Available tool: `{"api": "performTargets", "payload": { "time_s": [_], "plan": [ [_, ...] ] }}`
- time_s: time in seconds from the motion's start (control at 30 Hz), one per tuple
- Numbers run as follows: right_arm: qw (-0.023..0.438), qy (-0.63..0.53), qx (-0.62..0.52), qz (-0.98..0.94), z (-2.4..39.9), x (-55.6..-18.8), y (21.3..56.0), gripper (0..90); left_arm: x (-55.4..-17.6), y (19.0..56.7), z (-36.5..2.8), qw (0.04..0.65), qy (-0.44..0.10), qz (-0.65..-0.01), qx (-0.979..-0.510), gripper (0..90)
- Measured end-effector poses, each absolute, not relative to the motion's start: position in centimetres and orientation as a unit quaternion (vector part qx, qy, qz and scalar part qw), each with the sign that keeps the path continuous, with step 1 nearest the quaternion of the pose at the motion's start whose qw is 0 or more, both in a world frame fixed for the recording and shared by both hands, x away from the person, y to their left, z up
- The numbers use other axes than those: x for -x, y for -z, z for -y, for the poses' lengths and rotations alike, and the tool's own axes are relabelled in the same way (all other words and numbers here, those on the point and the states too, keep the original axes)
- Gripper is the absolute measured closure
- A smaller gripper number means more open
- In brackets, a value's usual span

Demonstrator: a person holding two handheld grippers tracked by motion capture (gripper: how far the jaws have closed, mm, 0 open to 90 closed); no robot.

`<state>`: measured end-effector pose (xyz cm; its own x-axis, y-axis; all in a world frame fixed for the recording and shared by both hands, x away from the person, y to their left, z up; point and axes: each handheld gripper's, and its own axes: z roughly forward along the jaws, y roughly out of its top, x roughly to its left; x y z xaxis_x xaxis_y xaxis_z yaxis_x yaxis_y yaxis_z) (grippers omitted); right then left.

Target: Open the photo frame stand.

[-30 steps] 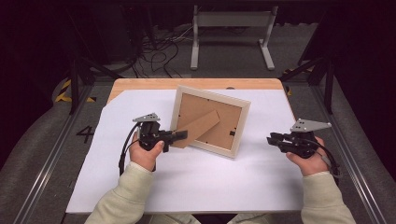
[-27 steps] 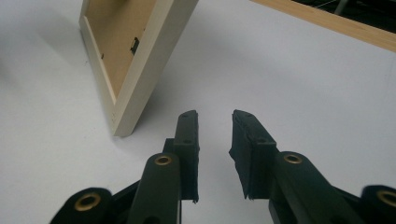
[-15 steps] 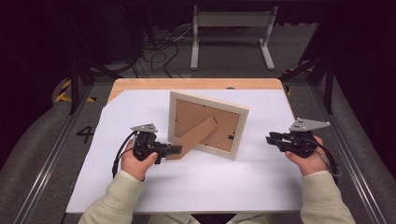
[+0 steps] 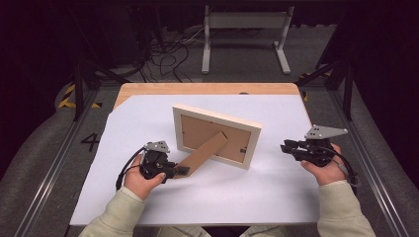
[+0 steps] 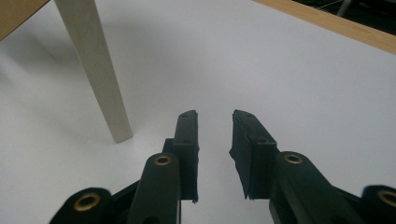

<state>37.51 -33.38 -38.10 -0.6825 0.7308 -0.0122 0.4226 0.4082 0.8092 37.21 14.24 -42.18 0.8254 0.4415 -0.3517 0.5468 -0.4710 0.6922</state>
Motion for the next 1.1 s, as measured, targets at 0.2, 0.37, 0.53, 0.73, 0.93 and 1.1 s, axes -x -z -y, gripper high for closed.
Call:
{"api": "performTargets", "payload": {
  "time_s": [0.2,0.37,0.53,0.73,0.93,1.1],
  "plan": [
    [0.186,-0.414,-0.352,-0.819,33.4,-37.5,38.1,71.5,-36.9,42.9,-14.2,0.404,0.055,-0.274,-0.871,80.3],
    [0.185,-0.413,-0.351,-0.82,33.2,-37.5,38.1,71.5,-36.8,43.3,-14.1,0.389,0.06,-0.263,-0.881,80.9],
    [0.184,-0.413,-0.349,-0.821,33.2,-37.5,38.1,71.4,-36.8,43.5,-14.0,0.382,0.062,-0.259,-0.885,80.5],
    [0.183,-0.413,-0.349,-0.821,33.1,-37.6,38.1,71.4,-36.6,43.7,-14.1,0.375,0.065,-0.258,-0.888,76.4],
    [0.184,-0.412,-0.348,-0.822,33.1,-37.6,38.1,71.3,-36.3,43.6,-14.3,0.38,0.076,-0.249,-0.888,71.7],
    [0.183,-0.412,-0.347,-0.822,33.0,-37.6,38.1,71.3,-36.2,43.4,-14.7,0.392,0.076,-0.248,-0.883,68.6]
  ]
}}
